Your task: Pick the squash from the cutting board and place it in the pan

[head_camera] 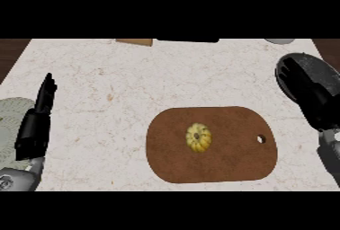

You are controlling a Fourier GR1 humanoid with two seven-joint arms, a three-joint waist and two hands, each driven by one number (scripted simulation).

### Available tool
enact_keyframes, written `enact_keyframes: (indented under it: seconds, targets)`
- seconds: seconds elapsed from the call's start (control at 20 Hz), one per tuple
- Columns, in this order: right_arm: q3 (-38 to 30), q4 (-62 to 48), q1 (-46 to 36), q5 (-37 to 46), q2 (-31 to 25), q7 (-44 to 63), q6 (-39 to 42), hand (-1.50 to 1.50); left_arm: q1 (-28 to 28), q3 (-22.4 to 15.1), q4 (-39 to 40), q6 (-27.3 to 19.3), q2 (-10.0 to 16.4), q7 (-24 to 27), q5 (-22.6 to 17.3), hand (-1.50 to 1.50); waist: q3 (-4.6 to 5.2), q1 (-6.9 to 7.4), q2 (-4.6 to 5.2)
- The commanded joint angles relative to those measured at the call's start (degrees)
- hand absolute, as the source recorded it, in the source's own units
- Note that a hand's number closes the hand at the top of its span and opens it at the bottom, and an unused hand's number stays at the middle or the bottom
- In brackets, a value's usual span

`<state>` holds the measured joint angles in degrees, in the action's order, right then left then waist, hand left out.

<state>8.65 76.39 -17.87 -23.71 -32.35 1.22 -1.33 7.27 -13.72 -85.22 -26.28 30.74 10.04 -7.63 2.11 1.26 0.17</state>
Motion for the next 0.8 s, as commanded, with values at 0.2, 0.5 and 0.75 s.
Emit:
enact_keyframes:
  seconds: [0.2, 0.5, 0.75]
  targets:
    - [19.90, 2.22, -9.73, 8.11, 1.52, 8.78, 15.59, 1.50, 3.50, -0.83, -0.31, 5.41, -3.58, -4.19, -5.97, 0.00, -1.84, 3.19, 0.91]
    - [22.99, 11.16, -12.36, 28.51, -3.62, 0.71, 5.41, -1.50, 4.92, 1.78, 2.85, 7.45, -4.70, -8.62, -10.61, 0.00, -2.04, -2.28, -0.54]
    - [20.01, 20.31, -17.08, 30.85, -10.46, 7.09, 10.49, -1.50, 2.90, 3.08, 4.37, 8.48, -5.70, -5.52, -10.63, 0.00, -2.00, -1.83, -0.42]
